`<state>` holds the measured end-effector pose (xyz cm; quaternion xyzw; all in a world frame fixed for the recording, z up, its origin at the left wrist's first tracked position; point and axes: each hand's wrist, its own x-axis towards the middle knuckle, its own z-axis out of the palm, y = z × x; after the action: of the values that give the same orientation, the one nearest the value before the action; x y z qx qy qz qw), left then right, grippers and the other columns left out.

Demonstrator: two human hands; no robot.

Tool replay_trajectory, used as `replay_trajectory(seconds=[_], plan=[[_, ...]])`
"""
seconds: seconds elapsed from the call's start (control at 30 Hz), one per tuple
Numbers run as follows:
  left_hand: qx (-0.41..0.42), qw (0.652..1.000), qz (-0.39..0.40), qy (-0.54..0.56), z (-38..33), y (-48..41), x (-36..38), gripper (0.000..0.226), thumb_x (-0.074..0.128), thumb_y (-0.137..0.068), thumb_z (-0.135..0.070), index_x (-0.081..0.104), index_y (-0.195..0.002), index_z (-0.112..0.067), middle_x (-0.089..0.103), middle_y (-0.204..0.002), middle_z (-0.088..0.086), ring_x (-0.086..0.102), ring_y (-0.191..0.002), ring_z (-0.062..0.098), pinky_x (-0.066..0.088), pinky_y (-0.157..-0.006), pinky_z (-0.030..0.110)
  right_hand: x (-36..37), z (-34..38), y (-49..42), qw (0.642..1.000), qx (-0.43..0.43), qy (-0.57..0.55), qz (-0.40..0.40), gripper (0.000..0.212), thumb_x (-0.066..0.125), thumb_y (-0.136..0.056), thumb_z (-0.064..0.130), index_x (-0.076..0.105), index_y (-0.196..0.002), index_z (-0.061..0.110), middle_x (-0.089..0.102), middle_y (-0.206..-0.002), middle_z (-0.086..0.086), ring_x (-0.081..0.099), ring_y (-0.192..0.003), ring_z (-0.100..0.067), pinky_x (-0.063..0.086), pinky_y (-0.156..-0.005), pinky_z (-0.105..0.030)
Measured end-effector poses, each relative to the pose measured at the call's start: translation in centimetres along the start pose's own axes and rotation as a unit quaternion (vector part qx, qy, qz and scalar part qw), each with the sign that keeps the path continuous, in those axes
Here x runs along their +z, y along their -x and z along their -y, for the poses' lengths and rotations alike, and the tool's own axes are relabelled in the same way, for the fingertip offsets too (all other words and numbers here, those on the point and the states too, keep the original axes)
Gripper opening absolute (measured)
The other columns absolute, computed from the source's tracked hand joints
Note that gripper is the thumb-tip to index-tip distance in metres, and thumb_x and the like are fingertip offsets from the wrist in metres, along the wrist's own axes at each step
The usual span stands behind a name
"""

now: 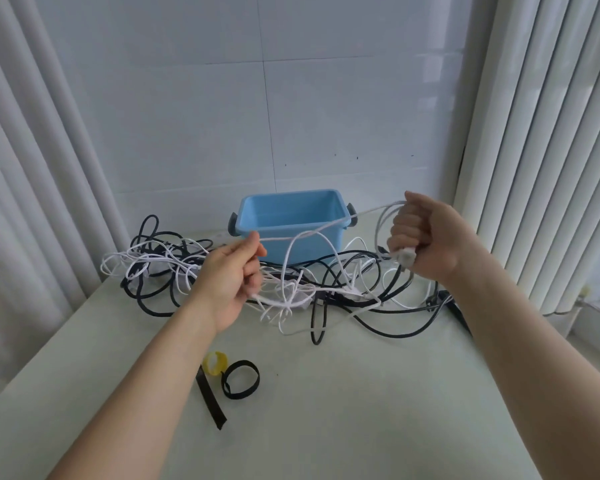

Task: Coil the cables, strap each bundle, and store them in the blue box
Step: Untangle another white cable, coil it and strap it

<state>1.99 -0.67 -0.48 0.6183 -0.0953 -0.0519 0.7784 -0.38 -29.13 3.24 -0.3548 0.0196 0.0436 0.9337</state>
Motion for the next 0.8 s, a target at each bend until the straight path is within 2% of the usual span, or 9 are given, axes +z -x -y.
replay_trajectory(seconds=[0.07,0.17,0.23,0.3,0.4,0.47,0.53,0.63,0.8], plan=[[-0.005,0.996,0.012,-0.092,0.3,0.1,-0.1,0.031,0.054,-0.101,-0.031,0.067,-0.088,-0.007,0.03,-0.053,-0.005,0.024,-0.043,0.009,0.022,-0.039,0.019,0.6,0.0,0.4,0.986,0.004,-0.141,0.087,0.041,0.047,-0.096,0.02,0.041,-0.055,0.019,0.03,-0.045,0.008,0.029,-0.036,-0.008,0.03,-0.042,-0.02],[0.028,0.953,0.052,-0.298,0.3,0.8,0.4,0.029,0.056,-0.1,-0.033,0.079,-0.092,-0.016,0.037,-0.048,-0.013,0.034,-0.051,0.011,0.039,-0.056,0.022,2.0,0.1,0.9,0.962,-0.066,-0.225,0.139,0.036,0.043,-0.103,0.018,0.056,-0.07,0.011,0.064,-0.066,0.0,0.062,-0.054,-0.013,0.054,-0.057,-0.024],[0.061,0.921,0.09,-0.374,0.0,1.1,0.9,0.025,0.058,-0.1,-0.034,0.081,-0.093,-0.024,0.053,-0.054,-0.013,0.05,-0.062,0.015,0.046,-0.074,0.026,2.6,-0.2,0.8,0.974,-0.135,-0.153,0.098,0.037,0.037,-0.107,0.022,0.055,-0.077,0.011,0.075,-0.098,-0.012,0.074,-0.088,-0.024,0.06,-0.082,-0.037],[0.078,0.899,0.143,-0.406,-0.2,1.1,1.0,0.021,0.061,-0.098,-0.037,0.081,-0.096,-0.031,0.07,-0.078,0.007,0.059,-0.077,0.022,0.048,-0.079,0.027,3.0,-0.8,0.6,0.978,-0.208,0.0,0.036,0.038,0.03,-0.109,0.024,0.049,-0.078,0.013,0.071,-0.118,-0.014,0.067,-0.112,-0.032,0.051,-0.1,-0.047],[0.083,0.885,0.185,-0.419,-0.6,1.2,0.8,0.017,0.064,-0.095,-0.043,0.08,-0.098,-0.037,0.069,-0.099,0.028,0.064,-0.086,0.028,0.051,-0.094,0.053,2.9,-2.0,0.3,0.95,-0.26,0.171,0.009,0.036,0.032,-0.109,0.025,0.048,-0.08,0.014,0.068,-0.126,-0.011,0.061,-0.121,-0.028,0.049,-0.096,-0.04],[0.095,0.889,0.19,-0.405,-1.0,1.5,0.8,0.016,0.068,-0.094,-0.037,0.081,-0.096,-0.03,0.075,-0.093,0.014,0.068,-0.095,0.031,0.051,-0.098,0.055,2.8,-2.6,0.2,0.887,-0.312,0.341,0.021,0.034,0.035,-0.109,0.025,0.051,-0.082,0.011,0.07,-0.122,-0.009,0.064,-0.114,-0.014,0.052,-0.084,-0.026],[0.11,0.898,0.187,-0.382,-1.3,1.7,0.9,0.017,0.074,-0.088,-0.038,0.081,-0.084,-0.022,0.074,-0.082,0.007,0.066,-0.087,0.034,0.052,-0.087,0.054,2.5,-3.1,-0.1,0.76,-0.362,0.537,0.051,0.03,0.038,-0.108,0.017,0.051,-0.086,0.001,0.073,-0.109,-0.011,0.066,-0.105,-0.002,0.051,-0.084,-0.023],[0.129,0.903,0.18,-0.368,-1.6,1.7,0.7,0.038,0.082,-0.075,-0.043,0.06,-0.062,-0.016,0.041,-0.059,0.007,0.036,-0.059,0.027,0.033,-0.061,0.039,2.5,-3.8,-0.2,0.617,-0.354,0.699,0.079,0.025,0.039,-0.103,0.002,0.05,-0.082,0.008,0.07,-0.089,-0.008,0.068,-0.081,0.0,0.047,-0.079,-0.022],[0.184,0.879,0.073,-0.433,-1.3,1.1,0.4,0.039,0.082,-0.081,-0.02,0.05,-0.058,-0.017,0.039,-0.05,-0.012,0.034,-0.051,0.006,0.03,-0.052,0.02,2.4,-4.3,0.0,0.524,-0.305,0.79,0.09,0.028,0.041,-0.105,0.016,0.045,-0.078,0.023,0.063,-0.082,-0.004,0.055,-0.071,-0.02,0.045,-0.073,-0.034]])
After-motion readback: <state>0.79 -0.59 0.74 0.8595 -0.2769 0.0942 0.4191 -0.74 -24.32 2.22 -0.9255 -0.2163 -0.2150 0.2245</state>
